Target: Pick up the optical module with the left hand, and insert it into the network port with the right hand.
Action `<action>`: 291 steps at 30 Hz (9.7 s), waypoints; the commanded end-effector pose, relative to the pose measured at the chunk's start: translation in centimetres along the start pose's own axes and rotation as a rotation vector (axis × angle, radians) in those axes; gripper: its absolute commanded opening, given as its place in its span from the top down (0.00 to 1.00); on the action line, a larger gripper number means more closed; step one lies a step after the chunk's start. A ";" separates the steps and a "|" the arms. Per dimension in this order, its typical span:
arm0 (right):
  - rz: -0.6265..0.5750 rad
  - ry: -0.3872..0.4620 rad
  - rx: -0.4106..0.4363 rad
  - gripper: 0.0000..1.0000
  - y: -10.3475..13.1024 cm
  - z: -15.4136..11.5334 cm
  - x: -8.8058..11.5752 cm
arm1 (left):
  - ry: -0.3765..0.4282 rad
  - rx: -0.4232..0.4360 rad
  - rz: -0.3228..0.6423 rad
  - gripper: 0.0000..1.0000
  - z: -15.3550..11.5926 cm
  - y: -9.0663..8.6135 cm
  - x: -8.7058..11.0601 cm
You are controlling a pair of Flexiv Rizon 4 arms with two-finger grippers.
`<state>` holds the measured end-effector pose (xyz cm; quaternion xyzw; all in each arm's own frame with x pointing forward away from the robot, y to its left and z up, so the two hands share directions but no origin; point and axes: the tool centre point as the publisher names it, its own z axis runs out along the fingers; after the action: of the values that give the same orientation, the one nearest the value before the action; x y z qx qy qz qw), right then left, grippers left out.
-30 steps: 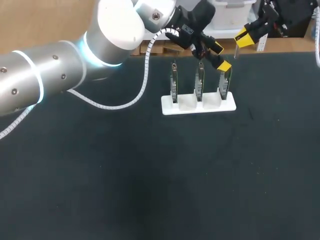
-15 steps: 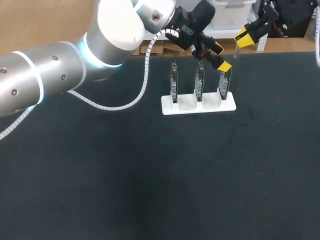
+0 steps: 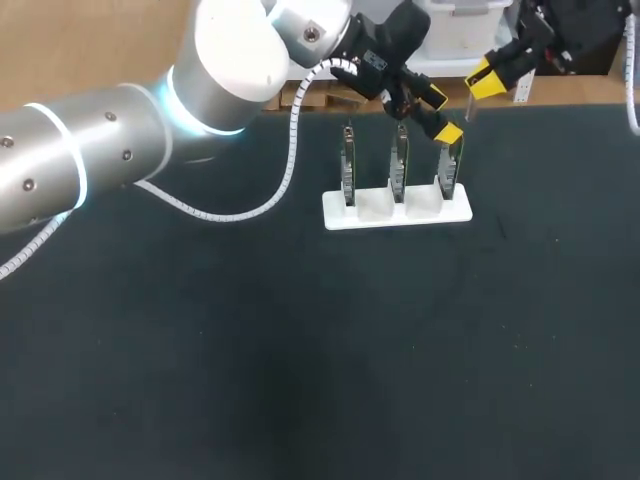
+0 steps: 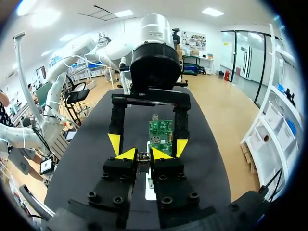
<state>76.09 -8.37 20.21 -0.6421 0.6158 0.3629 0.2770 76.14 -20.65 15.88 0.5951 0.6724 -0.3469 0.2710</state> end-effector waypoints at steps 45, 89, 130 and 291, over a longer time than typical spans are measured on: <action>-0.015 0.013 -0.064 1.00 -0.9 0.2 0.8 | 0.000 -0.001 0.001 0.00 0.0 0.0 0.0; 0.035 0.016 -0.022 1.00 -1.1 2.1 1.3 | 0.000 -0.001 0.001 0.00 0.0 0.0 0.0; 0.040 0.024 0.031 1.00 -1.3 2.0 1.8 | 0.000 -0.001 0.001 0.00 0.0 0.0 0.0; 0.061 0.089 0.049 1.00 -1.2 3.5 4.8 | 0.000 -0.001 0.001 0.00 0.0 0.0 0.0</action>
<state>77.11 -8.25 14.46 -0.6325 0.6540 0.3287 0.2534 76.13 -20.65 15.88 0.5950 0.6724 -0.3469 0.2711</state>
